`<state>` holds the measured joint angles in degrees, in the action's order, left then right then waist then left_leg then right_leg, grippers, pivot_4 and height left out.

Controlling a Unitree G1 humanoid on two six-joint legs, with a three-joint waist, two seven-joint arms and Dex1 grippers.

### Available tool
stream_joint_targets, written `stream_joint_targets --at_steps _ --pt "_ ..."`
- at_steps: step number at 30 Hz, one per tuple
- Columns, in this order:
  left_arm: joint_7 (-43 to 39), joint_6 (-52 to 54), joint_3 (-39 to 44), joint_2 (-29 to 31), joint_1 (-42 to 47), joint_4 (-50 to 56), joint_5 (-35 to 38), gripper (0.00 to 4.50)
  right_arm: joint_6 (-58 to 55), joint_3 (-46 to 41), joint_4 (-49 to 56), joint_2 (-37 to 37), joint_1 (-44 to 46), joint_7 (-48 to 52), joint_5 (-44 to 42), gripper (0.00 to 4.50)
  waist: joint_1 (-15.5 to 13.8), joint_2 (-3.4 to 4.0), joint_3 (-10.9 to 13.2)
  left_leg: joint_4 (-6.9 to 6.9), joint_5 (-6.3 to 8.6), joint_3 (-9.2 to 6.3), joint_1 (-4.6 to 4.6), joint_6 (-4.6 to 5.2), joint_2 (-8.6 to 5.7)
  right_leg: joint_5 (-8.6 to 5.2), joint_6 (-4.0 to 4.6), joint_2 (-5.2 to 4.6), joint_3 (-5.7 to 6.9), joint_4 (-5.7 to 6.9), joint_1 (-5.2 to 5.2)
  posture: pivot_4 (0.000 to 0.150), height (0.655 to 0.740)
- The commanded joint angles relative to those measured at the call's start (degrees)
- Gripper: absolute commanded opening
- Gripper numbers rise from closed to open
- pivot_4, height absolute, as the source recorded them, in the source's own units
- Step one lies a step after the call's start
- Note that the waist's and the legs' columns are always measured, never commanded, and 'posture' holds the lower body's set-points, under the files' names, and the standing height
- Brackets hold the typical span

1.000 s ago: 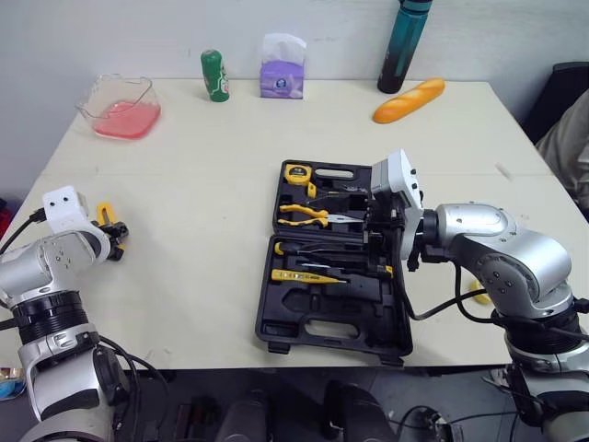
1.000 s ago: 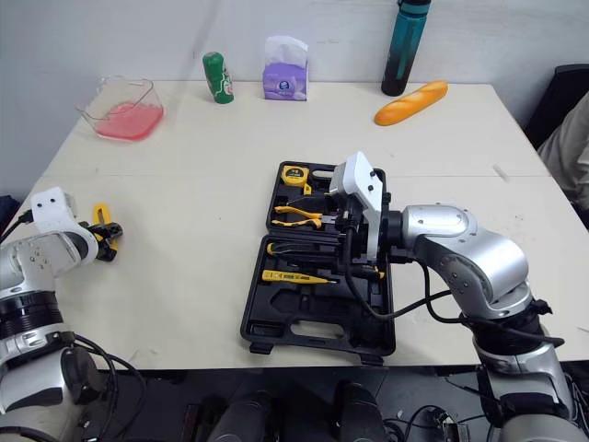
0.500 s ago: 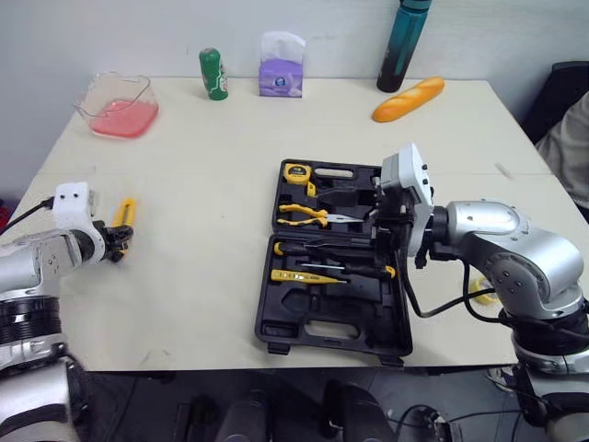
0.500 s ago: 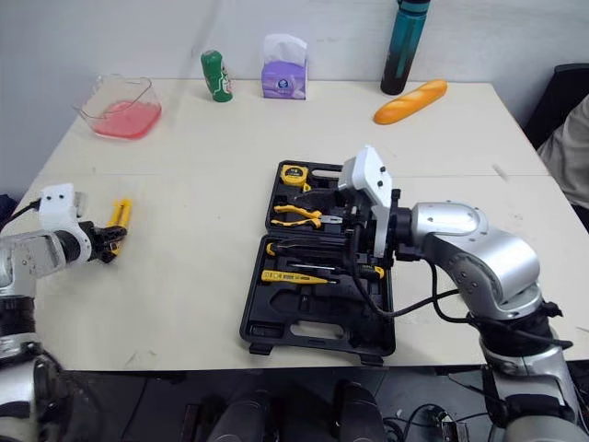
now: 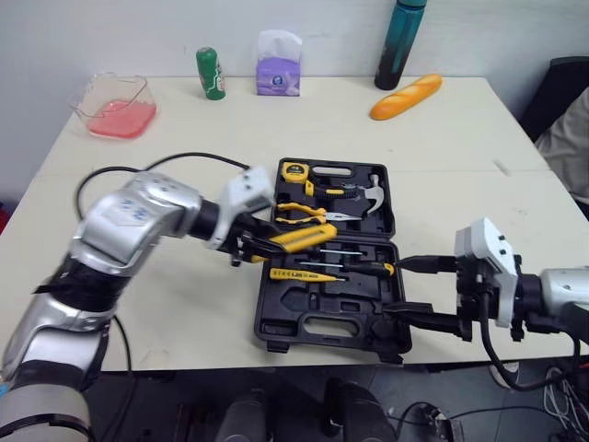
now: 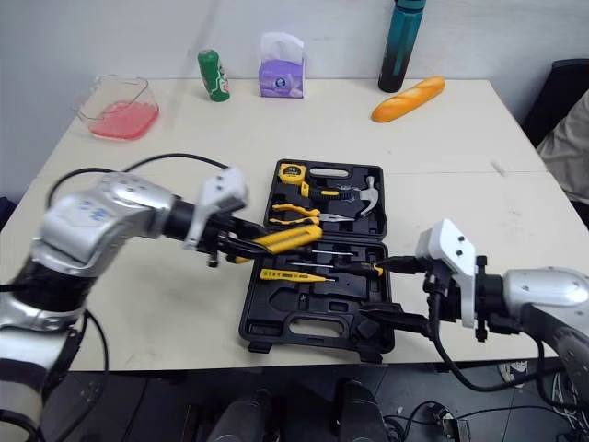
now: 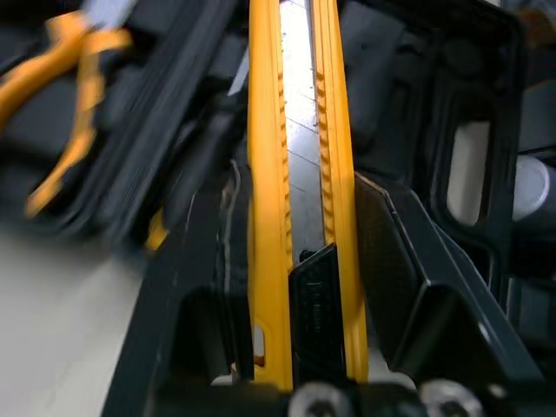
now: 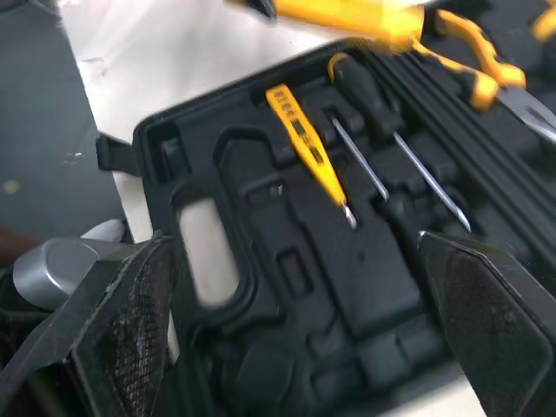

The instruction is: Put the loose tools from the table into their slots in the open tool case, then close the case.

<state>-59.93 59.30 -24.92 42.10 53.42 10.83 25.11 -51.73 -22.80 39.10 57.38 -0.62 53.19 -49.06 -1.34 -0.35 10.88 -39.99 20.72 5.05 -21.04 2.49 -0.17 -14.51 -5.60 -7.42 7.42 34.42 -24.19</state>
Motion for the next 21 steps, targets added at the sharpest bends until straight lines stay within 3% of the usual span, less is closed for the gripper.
stream_joint_targets --at_steps 1,10,21 --pt "-4.61 -0.44 -5.21 -2.39 3.52 2.57 -0.35 1.24 -0.92 -6.01 4.38 -0.27 -5.81 -1.06 -0.92 4.5 -0.18 0.0 0.0 0.0 0.01 -0.03 -0.01 -0.01 0.03 -0.01 0.01 0.01 -0.04 -0.01 -0.02 0.15 0.7348" --pt "-6.66 -2.96 -15.6 -10.91 8.38 -4.84 -6.86 1.24 -0.69 -12.05 9.29 -4.08 -16.43 -6.23 -1.68 4.5 -1.13 0.0 0.0 -0.12 -0.06 -0.03 -0.12 0.11 -0.11 0.05 -0.06 -0.03 -0.11 -0.01 -0.09 0.15 0.7348" --pt "-6.53 -8.03 -18.38 -12.54 6.89 -9.35 -14.42 1.24 0.55 -13.18 8.32 -3.4 -18.2 -6.28 -1.19 4.5 -1.72 -0.01 0.01 -0.14 -0.06 -0.08 -0.15 0.15 -0.11 0.04 -0.05 -0.05 -0.51 -0.03 -0.1 0.15 0.7348"
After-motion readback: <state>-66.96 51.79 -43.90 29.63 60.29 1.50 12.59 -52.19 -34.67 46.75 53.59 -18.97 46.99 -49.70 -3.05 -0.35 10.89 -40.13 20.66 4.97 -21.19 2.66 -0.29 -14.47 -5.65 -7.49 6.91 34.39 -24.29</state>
